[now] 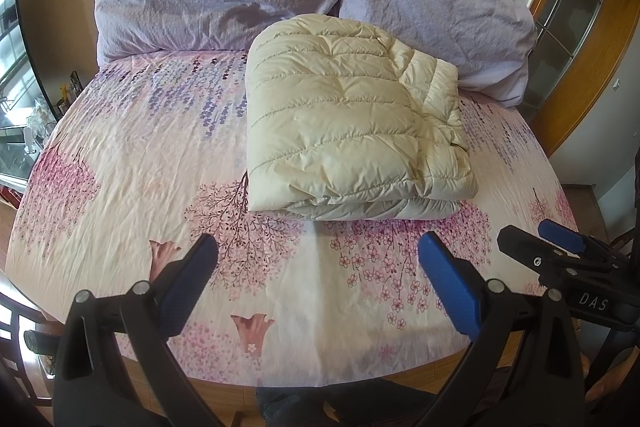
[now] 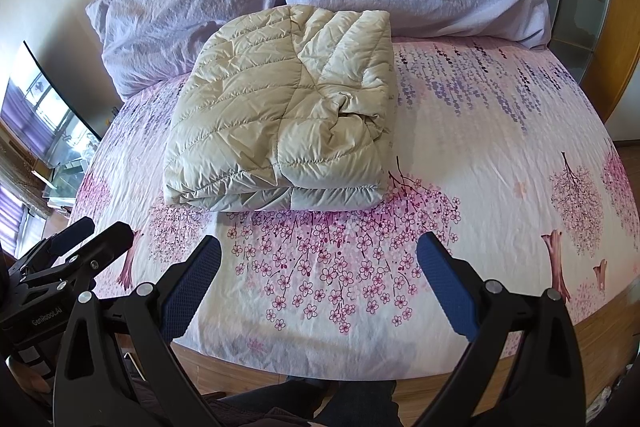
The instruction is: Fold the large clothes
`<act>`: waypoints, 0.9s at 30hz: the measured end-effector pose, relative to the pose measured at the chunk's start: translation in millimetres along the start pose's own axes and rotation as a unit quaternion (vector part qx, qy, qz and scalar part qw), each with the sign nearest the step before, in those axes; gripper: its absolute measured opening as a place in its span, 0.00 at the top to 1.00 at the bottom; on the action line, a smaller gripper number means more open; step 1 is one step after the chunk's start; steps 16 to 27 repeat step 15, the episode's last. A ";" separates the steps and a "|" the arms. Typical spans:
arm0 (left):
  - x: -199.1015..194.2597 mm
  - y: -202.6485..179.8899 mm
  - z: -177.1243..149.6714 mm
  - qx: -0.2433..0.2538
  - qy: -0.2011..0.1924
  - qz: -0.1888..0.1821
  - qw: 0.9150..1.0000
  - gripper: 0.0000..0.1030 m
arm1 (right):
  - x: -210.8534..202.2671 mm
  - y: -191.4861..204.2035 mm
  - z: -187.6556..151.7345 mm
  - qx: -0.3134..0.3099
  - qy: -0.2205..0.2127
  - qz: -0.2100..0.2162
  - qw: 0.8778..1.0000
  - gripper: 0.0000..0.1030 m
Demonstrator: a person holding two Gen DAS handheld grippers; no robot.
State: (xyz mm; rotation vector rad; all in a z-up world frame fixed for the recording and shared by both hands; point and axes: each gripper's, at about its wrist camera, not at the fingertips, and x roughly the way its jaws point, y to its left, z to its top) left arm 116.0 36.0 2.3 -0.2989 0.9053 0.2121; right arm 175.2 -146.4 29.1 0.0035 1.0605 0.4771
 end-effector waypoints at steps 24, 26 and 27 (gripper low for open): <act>0.4 -0.4 0.5 0.000 -0.001 0.000 1.000 0.03 | 0.1 -0.7 0.9 0.000 -0.001 0.000 1.000 0.03; 0.4 -0.4 0.5 0.000 -0.001 0.000 1.000 0.03 | 0.1 -0.7 0.9 0.000 -0.001 0.000 1.000 0.03; 0.4 -0.4 0.5 0.000 -0.001 0.000 1.000 0.03 | 0.1 -0.7 0.9 0.000 -0.001 0.000 1.000 0.03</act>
